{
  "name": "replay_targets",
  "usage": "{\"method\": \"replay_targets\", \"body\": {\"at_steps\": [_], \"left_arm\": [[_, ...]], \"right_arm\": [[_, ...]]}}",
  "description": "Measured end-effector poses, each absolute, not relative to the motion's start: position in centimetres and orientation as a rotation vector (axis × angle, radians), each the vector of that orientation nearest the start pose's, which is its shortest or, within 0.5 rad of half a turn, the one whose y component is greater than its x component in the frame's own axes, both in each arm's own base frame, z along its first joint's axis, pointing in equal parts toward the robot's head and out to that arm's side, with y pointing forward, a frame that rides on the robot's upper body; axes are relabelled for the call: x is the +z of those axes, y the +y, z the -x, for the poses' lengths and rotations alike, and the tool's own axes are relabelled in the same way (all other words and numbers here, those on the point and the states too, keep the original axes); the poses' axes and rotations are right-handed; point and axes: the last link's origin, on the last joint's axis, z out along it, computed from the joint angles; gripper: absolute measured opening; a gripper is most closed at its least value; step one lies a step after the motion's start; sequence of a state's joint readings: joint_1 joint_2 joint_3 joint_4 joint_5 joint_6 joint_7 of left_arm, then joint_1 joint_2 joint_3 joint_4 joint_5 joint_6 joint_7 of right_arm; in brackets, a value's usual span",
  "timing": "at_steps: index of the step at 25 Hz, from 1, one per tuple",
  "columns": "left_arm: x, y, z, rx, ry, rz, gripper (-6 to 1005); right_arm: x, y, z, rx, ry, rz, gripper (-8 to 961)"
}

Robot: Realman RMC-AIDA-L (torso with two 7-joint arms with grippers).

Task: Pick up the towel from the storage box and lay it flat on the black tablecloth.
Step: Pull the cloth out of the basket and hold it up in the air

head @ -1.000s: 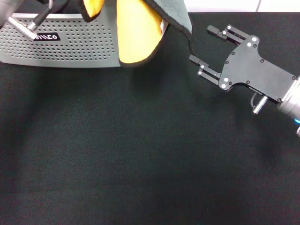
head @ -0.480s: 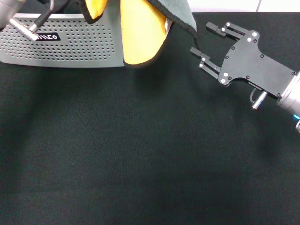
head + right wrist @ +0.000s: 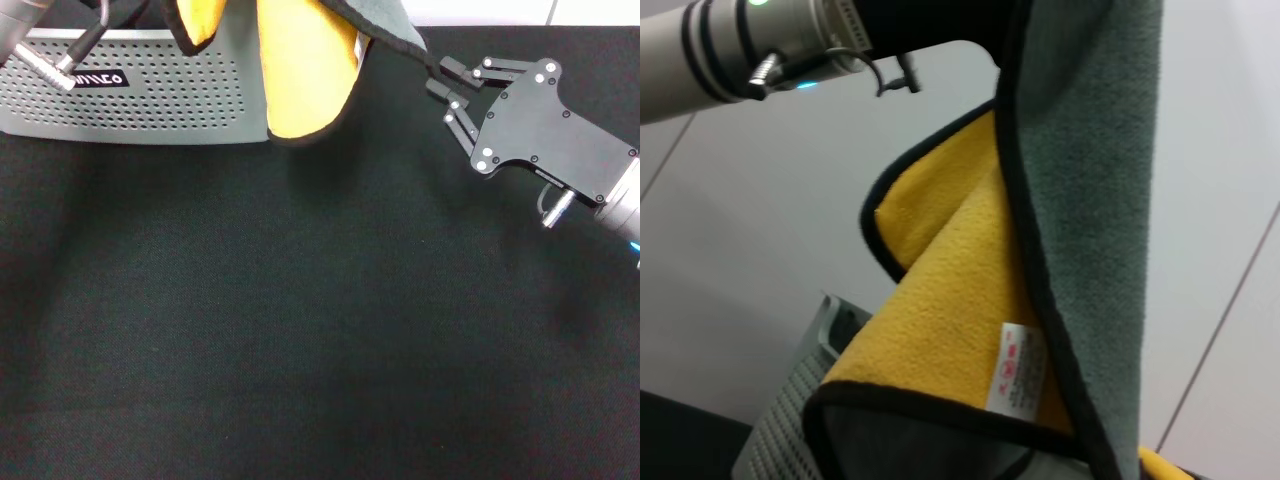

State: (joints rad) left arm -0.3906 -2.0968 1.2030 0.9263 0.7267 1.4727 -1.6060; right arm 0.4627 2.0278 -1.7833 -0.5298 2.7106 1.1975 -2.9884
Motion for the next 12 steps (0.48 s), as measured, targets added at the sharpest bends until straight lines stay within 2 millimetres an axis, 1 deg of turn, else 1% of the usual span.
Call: {"method": "replay_targets", "body": {"at_steps": [8,12], "left_arm": [[8.62,34.17,14.45,-1.931,-0.549,2.1,63],[8.58,34.08,14.66,-1.925,-0.559,2.102,63]], "right_arm": [[-3.75,34.58,-19.94,0.851,-0.356,2.129,127],[-3.63,34.68,-19.94,0.854,-0.346,2.12,32]]}}
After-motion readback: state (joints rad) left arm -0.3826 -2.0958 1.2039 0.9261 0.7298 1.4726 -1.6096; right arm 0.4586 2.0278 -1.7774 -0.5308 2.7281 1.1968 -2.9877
